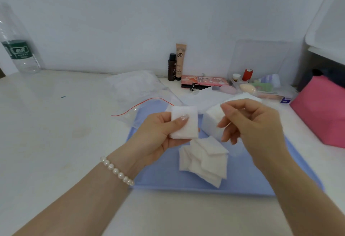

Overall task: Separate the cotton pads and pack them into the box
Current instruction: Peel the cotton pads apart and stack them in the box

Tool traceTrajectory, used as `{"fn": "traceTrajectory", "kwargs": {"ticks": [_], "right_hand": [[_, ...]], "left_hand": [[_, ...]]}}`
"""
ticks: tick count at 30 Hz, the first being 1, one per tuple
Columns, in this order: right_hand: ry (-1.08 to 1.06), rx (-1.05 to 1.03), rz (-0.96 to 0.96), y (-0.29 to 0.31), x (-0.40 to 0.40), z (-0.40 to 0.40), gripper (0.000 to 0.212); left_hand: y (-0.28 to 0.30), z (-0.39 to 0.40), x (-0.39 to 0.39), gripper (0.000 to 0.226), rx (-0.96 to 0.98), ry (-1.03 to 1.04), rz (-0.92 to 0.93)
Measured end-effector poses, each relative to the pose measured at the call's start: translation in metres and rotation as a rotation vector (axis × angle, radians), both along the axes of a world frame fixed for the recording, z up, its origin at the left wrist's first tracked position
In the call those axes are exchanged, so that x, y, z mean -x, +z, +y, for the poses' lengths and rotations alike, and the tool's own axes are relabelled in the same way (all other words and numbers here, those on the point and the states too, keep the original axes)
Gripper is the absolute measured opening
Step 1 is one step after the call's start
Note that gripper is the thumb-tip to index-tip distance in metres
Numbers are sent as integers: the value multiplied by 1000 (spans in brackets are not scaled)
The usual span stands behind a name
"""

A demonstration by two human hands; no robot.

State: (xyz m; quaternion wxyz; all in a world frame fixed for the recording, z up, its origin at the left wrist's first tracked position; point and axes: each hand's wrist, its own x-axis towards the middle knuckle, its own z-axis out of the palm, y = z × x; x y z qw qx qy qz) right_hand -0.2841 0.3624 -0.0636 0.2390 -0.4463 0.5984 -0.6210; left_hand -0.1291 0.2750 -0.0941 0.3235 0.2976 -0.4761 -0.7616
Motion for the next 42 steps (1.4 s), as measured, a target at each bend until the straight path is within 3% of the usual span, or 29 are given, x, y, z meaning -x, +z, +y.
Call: {"fn": "traceTrajectory", "kwargs": {"ticks": [3, 6, 8, 10, 12, 14, 16, 18, 19, 23, 25, 32, 42], "right_hand": [[-77, -59, 681, 1, 15, 7, 13], [117, -240, 1103, -2, 11, 10, 31], [209, -478, 1235, -7, 5, 10, 45], [203, -603, 1279, -10, 1, 6, 40], [146, -635, 1323, -11, -2, 2, 27], [57, -556, 1366, -15, -1, -2, 26], [-100, -270, 1297, -19, 4, -4, 21], [-236, -3, 1046, -17, 7, -1, 12], [-227, 33, 879, -12, 6, 1, 11], [188, 30, 122, 6, -5, 7, 12], [351, -29, -66, 6, -4, 6, 4], [291, -68, 106, 3, -6, 5, 34], [176, -35, 290, -4, -9, 3, 31]], "left_hand": [[2, -4, -4, 19, 24, 58, -7], [2, -5, -3, 17, 33, 72, -30], [0, -4, -2, 18, 28, 66, -47], [0, -4, -1, 19, 14, 58, -48], [0, -2, 0, 19, 2, 46, -41], [0, -2, 0, 19, 2, 35, -36], [-1, -2, 0, 19, 6, 36, -32], [0, -2, 0, 19, 3, 44, -17], [0, -2, 0, 18, -1, 49, -10], [-1, 1, 2, 16, 2, 32, -17], [-2, 3, 3, 21, 43, -24, -48], [-6, 11, 4, 30, 141, -217, -114], [-9, 9, 2, 51, 144, -319, -110]]}}
